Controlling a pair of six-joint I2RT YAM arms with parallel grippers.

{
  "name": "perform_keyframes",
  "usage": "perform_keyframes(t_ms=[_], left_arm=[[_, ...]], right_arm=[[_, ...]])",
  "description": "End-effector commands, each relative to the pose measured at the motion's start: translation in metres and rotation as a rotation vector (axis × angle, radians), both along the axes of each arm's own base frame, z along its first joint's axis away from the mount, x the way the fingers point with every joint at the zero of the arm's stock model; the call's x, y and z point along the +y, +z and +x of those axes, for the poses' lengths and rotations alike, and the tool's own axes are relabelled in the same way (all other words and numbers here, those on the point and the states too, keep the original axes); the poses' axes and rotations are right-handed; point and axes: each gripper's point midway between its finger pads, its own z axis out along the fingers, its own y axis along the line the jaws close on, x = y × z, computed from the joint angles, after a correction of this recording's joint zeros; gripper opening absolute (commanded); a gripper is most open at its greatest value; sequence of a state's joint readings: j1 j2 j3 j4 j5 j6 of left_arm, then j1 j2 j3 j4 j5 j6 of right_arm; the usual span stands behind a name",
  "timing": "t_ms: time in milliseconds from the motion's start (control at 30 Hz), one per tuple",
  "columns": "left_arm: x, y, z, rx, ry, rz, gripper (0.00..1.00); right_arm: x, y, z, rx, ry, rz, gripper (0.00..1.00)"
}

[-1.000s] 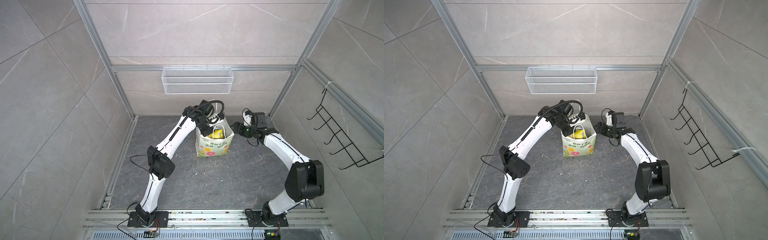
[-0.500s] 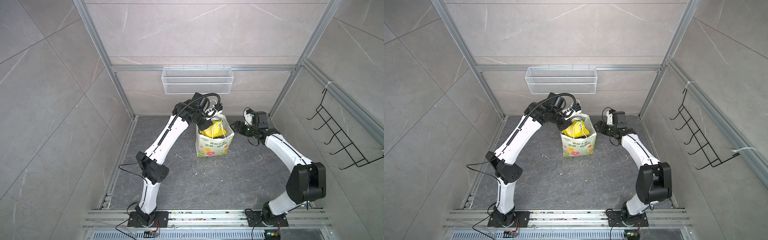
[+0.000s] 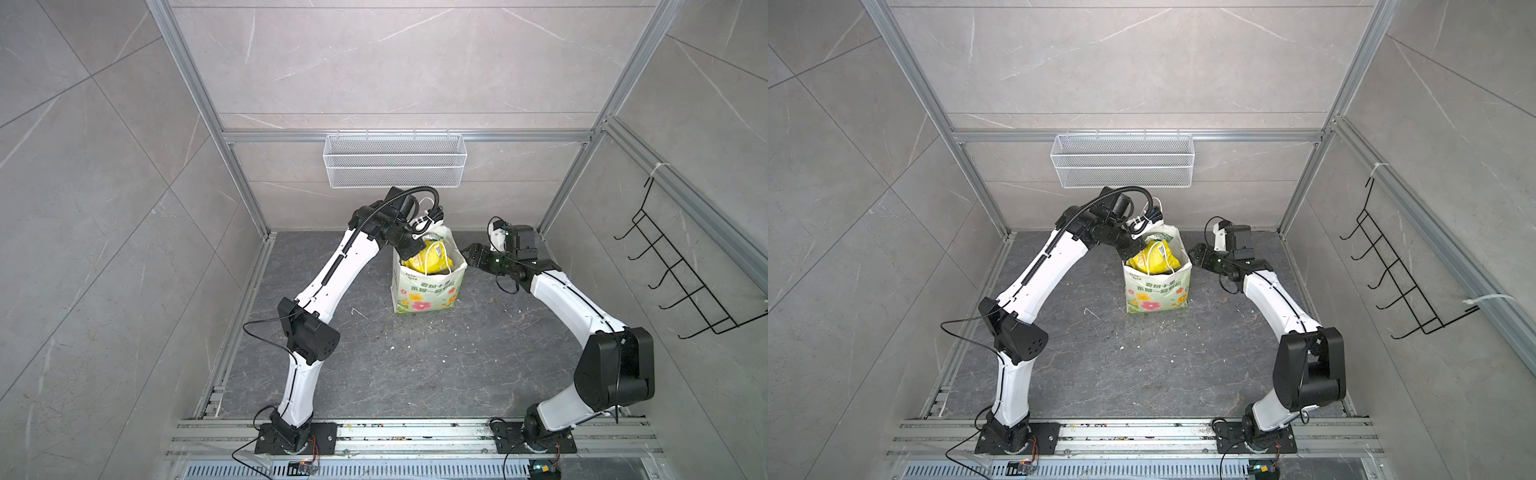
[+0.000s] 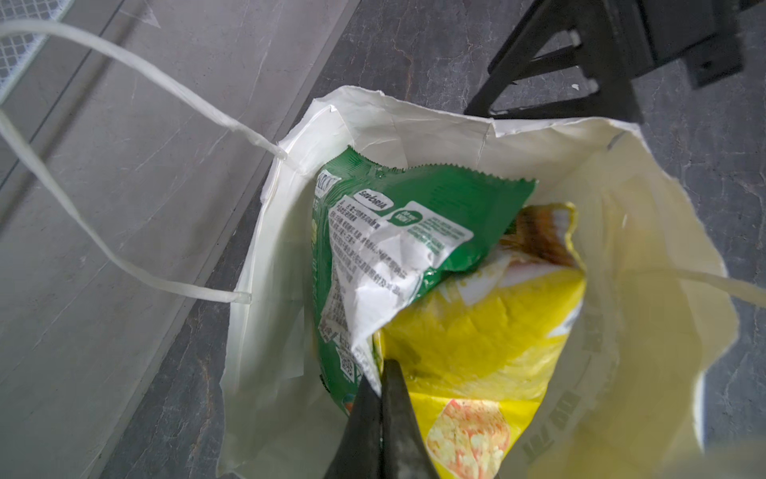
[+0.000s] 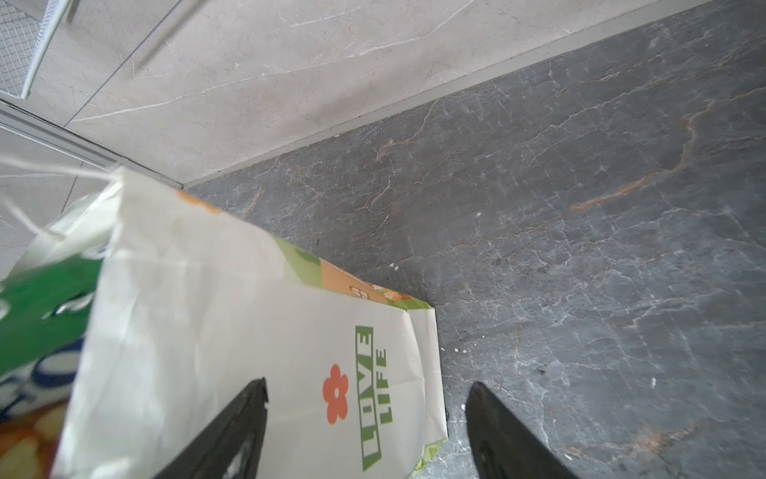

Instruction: Take the snacks out of the paper bag

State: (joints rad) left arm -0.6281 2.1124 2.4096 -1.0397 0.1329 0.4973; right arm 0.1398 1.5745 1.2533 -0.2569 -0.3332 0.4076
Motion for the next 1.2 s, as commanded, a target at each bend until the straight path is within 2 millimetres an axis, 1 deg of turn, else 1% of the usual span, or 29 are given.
perform_keyframes(t_ms=[0, 67, 133, 167, 200, 233, 300, 400, 467, 533, 567, 633, 667, 700, 733, 800, 867, 1000, 1133, 1167], left_arm=[[-0.007, 0.008, 0.025, -0.062, 0.025, -0.065, 0.05], [-0.010, 0.000, 0.028, -0.052, 0.016, -0.067, 0.08], [-0.012, -0.007, 0.030, -0.042, 0.008, -0.061, 0.04], [-0.013, -0.009, 0.030, -0.038, 0.005, -0.058, 0.04], [-0.014, -0.009, 0.031, -0.036, 0.005, -0.062, 0.06], [-0.015, -0.009, 0.030, -0.034, 0.001, -0.067, 0.12], [-0.016, -0.007, 0.029, -0.031, -0.008, -0.077, 0.14], [-0.016, -0.004, 0.027, -0.037, -0.015, -0.080, 0.23], [-0.016, -0.002, 0.025, -0.038, -0.025, -0.081, 0.24], [-0.016, -0.003, 0.025, -0.036, -0.026, -0.081, 0.31], [-0.017, -0.004, 0.024, -0.034, -0.032, -0.078, 0.31], [-0.017, -0.009, 0.025, -0.026, -0.031, -0.071, 0.28], [-0.016, -0.011, 0.025, -0.025, -0.029, -0.068, 0.29], [-0.017, -0.012, 0.025, -0.021, -0.031, -0.066, 0.36], [-0.017, -0.012, 0.024, -0.018, -0.032, -0.068, 0.46], [-0.019, -0.012, 0.023, -0.012, -0.038, -0.080, 0.46], [-0.021, -0.013, 0.023, -0.009, -0.041, -0.087, 0.54], [-0.029, -0.017, 0.021, 0.014, -0.066, -0.114, 0.55], [-0.033, -0.032, 0.023, 0.045, -0.070, -0.111, 0.54], [-0.034, -0.037, 0.024, 0.053, -0.069, -0.106, 0.52]], right_arm=[[0.002, 0.001, 0.002, -0.008, 0.000, 0.010, 0.77], [0.002, 0.001, 0.003, -0.008, 0.000, 0.009, 0.77], [0.002, 0.002, 0.003, -0.011, 0.002, 0.010, 0.77], [0.002, 0.002, 0.002, -0.011, 0.004, 0.007, 0.77], [0.002, 0.002, 0.002, -0.008, 0.005, 0.005, 0.77], [0.002, 0.002, 0.002, -0.008, 0.004, 0.002, 0.77], [0.001, 0.002, 0.000, -0.006, 0.003, -0.004, 0.77], [0.000, 0.000, 0.000, -0.002, 0.000, -0.010, 0.77], [0.000, -0.001, 0.000, 0.001, 0.001, -0.007, 0.77], [0.001, -0.001, 0.000, 0.002, 0.000, -0.002, 0.77], [0.001, -0.001, 0.000, 0.002, 0.001, -0.001, 0.77], [0.001, 0.000, 0.000, -0.001, -0.001, 0.002, 0.77], [0.001, 0.000, 0.000, -0.002, 0.000, 0.001, 0.78], [0.001, 0.001, 0.000, -0.004, -0.002, 0.001, 0.77], [0.000, 0.001, -0.001, -0.003, -0.002, -0.001, 0.77], [0.000, 0.001, -0.003, -0.004, -0.003, -0.005, 0.77], [-0.001, -0.001, -0.004, 0.000, -0.006, -0.011, 0.77], [-0.001, -0.001, -0.005, 0.003, -0.007, -0.008, 0.77], [-0.002, -0.001, -0.006, 0.001, -0.010, -0.007, 0.78], [-0.002, 0.000, -0.005, -0.001, -0.010, -0.006, 0.78]])
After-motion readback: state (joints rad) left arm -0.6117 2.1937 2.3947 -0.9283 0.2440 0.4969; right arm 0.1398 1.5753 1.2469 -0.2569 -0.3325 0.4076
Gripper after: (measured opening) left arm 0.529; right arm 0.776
